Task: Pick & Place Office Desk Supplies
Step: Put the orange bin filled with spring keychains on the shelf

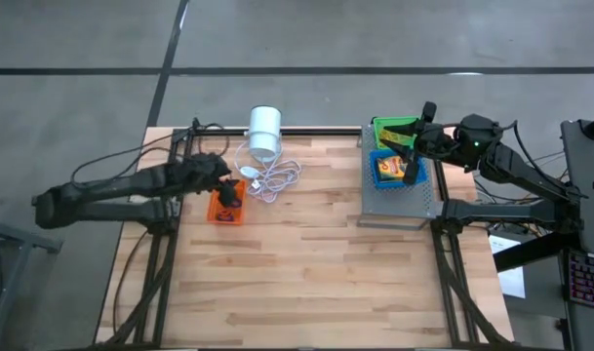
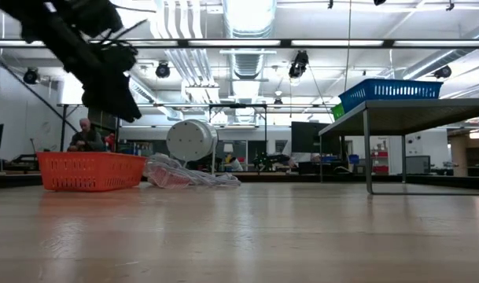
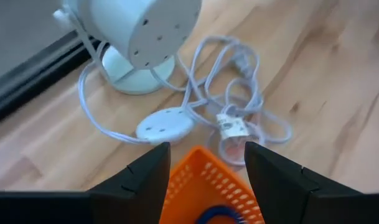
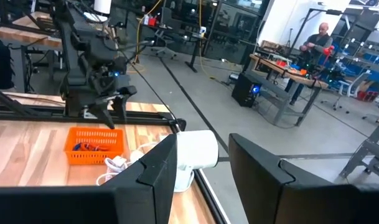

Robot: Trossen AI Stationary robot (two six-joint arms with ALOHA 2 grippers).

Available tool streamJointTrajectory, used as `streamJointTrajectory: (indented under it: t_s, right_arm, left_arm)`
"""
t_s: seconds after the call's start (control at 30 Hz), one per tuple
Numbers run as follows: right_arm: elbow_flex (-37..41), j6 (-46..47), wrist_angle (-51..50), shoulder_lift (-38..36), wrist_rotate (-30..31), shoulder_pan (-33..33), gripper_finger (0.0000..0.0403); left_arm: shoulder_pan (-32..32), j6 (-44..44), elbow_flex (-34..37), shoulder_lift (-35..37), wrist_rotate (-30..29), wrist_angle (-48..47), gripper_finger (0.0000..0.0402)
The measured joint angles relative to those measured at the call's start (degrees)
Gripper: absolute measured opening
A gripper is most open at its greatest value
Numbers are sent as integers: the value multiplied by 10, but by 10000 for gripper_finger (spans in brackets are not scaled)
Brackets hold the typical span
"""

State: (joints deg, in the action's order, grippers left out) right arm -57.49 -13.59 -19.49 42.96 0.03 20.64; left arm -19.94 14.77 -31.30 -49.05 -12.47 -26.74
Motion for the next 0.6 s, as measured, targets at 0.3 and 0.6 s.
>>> streamJointTrajectory:
  t_s: [0.3, 0.6]
  right_arm:
    - [0, 0, 0, 0, 0, 0, 139]
    - [0, -1, 0, 0, 0, 0, 139]
  left_arm:
    - [-35, -115, -88, -177, 0, -126, 212]
    - [-71, -266, -103, -256, 4, -121, 212]
